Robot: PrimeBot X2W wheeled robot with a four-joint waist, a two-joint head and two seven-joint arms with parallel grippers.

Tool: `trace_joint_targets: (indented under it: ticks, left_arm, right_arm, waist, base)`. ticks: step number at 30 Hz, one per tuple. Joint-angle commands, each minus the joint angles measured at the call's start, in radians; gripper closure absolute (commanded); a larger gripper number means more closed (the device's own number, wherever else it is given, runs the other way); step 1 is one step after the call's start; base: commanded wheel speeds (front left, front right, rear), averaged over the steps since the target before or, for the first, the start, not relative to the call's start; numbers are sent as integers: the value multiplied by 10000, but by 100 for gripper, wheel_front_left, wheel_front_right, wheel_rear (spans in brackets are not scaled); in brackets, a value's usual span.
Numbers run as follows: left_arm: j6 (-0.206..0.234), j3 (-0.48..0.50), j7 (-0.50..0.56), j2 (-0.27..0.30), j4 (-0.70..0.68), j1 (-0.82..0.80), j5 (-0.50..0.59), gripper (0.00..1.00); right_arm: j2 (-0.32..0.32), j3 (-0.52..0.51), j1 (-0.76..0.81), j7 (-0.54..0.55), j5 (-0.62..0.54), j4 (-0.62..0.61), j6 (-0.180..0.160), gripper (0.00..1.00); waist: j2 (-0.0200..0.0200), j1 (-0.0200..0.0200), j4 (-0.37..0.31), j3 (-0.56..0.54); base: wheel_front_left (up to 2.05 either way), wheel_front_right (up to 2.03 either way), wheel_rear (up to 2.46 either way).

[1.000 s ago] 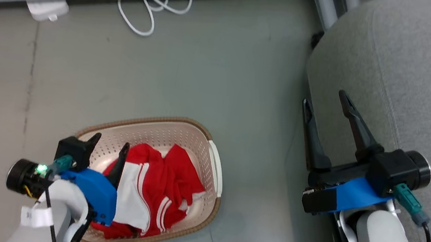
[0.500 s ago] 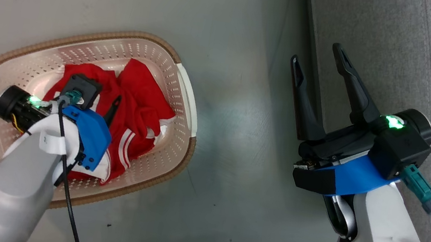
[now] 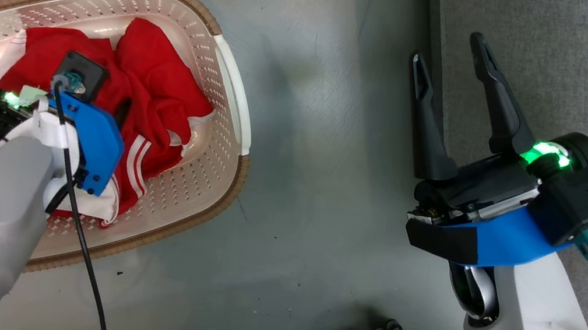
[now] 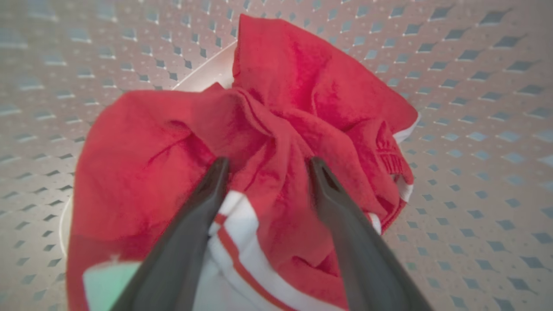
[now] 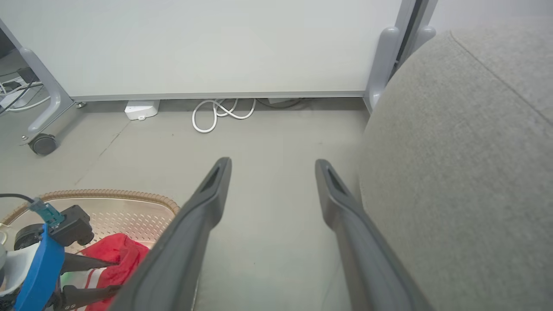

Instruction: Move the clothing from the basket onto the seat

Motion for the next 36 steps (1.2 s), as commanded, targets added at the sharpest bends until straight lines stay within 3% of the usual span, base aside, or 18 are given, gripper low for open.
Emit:
trace_joint_targets:
  ticks: [1, 2, 3, 4, 21, 36]
  left_arm:
    - [-14, 11, 116, 33, 163, -182, -48, 0]
    - [-14, -23, 202, 4, 305, -216, -49, 0]
    - [-14, -71, 254, -30, 409, -252, -51, 60]
    - [-14, -119, 307, -76, 509, -271, -78, 100]
    - [-17, -857, -215, -163, 805, -186, -917, 100]
    - [-17, -1686, -1880, -1139, 666, 1545, -1936, 100]
  right_arm:
    - [-12, -43, 105, -52, 41, -63, 1, 0]
    - [-11, -59, 134, -52, 39, -77, 1, 0]
    - [-11, -71, 154, -52, 50, -92, 2, 0]
    - [-12, -79, 159, -52, 69, -98, 1, 0]
    - [-11, 149, -192, -53, 46, 183, 2, 0]
    - [-25, 310, 1128, -46, -476, 1906, 1, 0]
  waist:
    - [0, -1, -9, 24]
    - [0, -1, -9, 36]
    - [0, -1, -12, 47]
    - [0, -1, -15, 53]
    - [0, -1, -17, -687]
    - [0, -1, 1090, -5539]
  base:
    - [0, 0, 0]
    - [0, 0, 0]
    - [0, 0, 0]
    - [0, 0, 0]
    - [0, 0, 0]
    - [0, 0, 0]
